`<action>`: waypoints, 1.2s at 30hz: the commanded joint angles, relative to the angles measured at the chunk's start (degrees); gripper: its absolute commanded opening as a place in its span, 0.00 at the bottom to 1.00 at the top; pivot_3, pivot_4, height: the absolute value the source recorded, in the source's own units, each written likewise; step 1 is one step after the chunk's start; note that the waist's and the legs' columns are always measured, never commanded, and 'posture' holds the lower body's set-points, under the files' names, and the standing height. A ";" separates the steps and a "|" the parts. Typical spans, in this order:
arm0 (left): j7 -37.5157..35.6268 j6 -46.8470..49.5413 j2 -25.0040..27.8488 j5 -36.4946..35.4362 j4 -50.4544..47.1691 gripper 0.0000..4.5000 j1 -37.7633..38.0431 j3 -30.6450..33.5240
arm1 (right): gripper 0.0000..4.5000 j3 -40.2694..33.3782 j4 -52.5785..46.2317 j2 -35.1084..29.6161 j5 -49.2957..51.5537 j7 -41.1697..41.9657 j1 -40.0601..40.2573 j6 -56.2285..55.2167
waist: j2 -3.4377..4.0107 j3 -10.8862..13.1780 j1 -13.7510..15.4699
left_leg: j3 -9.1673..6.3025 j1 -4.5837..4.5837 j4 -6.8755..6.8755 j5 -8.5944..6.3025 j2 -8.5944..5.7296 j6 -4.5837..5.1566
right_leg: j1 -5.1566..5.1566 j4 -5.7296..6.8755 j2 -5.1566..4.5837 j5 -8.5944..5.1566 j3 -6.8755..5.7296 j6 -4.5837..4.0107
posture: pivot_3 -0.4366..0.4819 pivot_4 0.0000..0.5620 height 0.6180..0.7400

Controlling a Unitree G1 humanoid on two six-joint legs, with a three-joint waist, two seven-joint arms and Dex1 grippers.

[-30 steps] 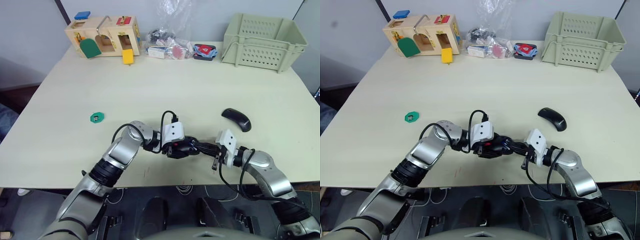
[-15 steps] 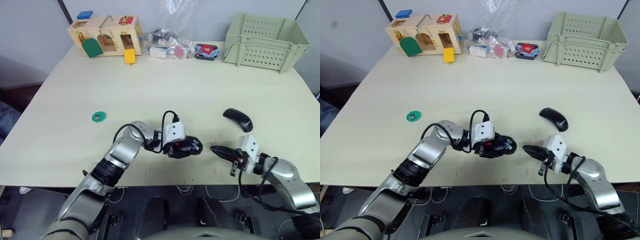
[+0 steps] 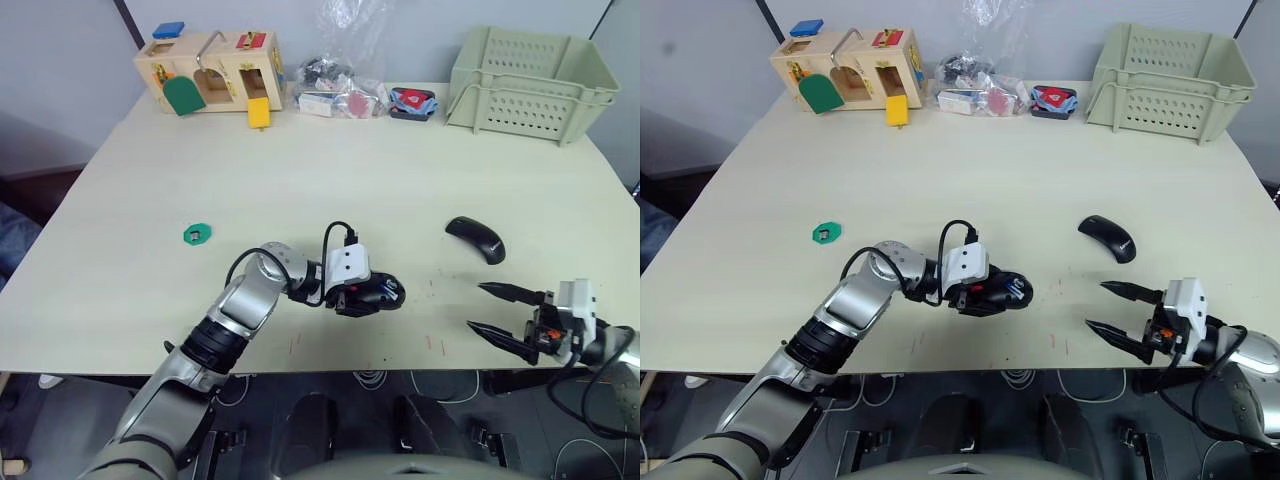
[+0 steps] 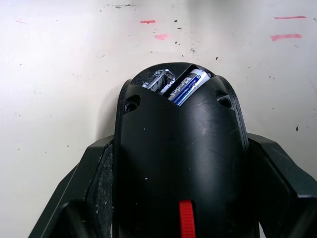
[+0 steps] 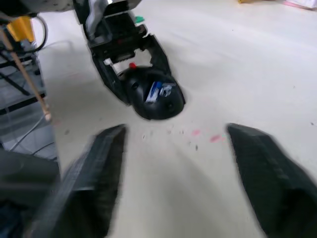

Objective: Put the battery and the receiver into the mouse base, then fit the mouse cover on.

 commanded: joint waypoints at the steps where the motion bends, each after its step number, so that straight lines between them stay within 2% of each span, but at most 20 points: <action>1: 0.15 0.85 0.32 0.65 0.92 0.67 0.28 -1.04 | 0.98 -2.85 1.11 0.08 2.16 2.86 0.01 -2.63 | 0.00 0.00 0.02 | 0.00 0.00 0.00 0.00 0.00 0.00 | 0.00 0.00 0.00 0.00 0.00 0.00 | 0.48 0.27 1.00; 5: -0.59 2.48 0.02 -0.91 0.40 0.67 0.17 -0.23 | 0.98 -3.26 2.90 1.38 3.54 5.94 0.19 -4.41 | 0.01 0.00 -0.05 | 0.00 0.00 0.00 0.00 0.00 0.00 | 0.00 0.00 0.01 0.00 0.00 0.00 | 0.48 0.27 1.00; 7: -1.00 2.29 0.10 -1.35 0.17 0.90 0.19 -0.06 | 1.00 -3.19 3.34 1.97 3.91 6.80 -0.08 -5.10 | 0.02 0.01 -0.10 | 0.00 0.00 0.00 0.00 0.01 0.00 | 0.00 0.00 0.02 0.00 0.00 0.00 | 0.48 0.27 1.00; 9: -1.11 1.90 0.23 -1.97 -0.23 0.98 0.16 0.43 | 1.00 -2.98 3.72 2.47 3.93 7.31 -0.38 -5.47 | 0.03 0.02 -0.11 | 0.01 0.00 0.00 0.00 0.01 0.00 | -0.01 0.00 0.01 0.00 0.01 0.00 | 0.48 0.27 1.00; 13: -1.02 2.04 0.25 -2.47 -0.32 0.98 -0.24 1.00 | 1.00 -2.89 4.12 2.82 3.98 7.98 -0.61 -5.80 | 0.04 0.03 -0.11 | 0.00 -0.01 0.00 0.00 0.01 0.00 | -0.01 0.00 0.02 0.00 0.01 -0.01 | 0.48 0.27 1.00; 24: -3.16 1.99 2.00 -9.40 -2.89 0.98 -0.43 6.84 | 1.00 -3.22 5.16 3.98 4.83 8.75 -1.86 -6.71 | 0.13 0.12 -0.15 | 0.00 -0.03 0.00 0.00 0.02 0.00 | -0.04 0.01 0.02 0.01 0.01 -0.01 | 0.48 0.27 1.00; 30: -3.46 4.55 4.32 -16.46 -6.64 0.98 2.07 13.74 | 1.00 -2.70 3.69 4.33 5.24 8.23 -1.92 -6.32 | 0.16 0.15 -0.22 | 0.00 -0.03 -0.01 0.00 0.04 0.00 | -0.04 0.02 0.03 0.01 0.00 -0.01 | 0.48 0.27 1.00; 36: 2.28 7.24 5.82 -20.01 -10.57 0.98 7.57 21.14 | 1.00 -2.08 1.95 4.81 5.59 8.04 -2.81 -6.29 | 0.20 0.19 -0.23 | 0.01 -0.02 -0.01 0.00 0.05 0.00 | -0.05 0.02 0.03 0.01 0.01 0.00 | 0.48 0.27 1.00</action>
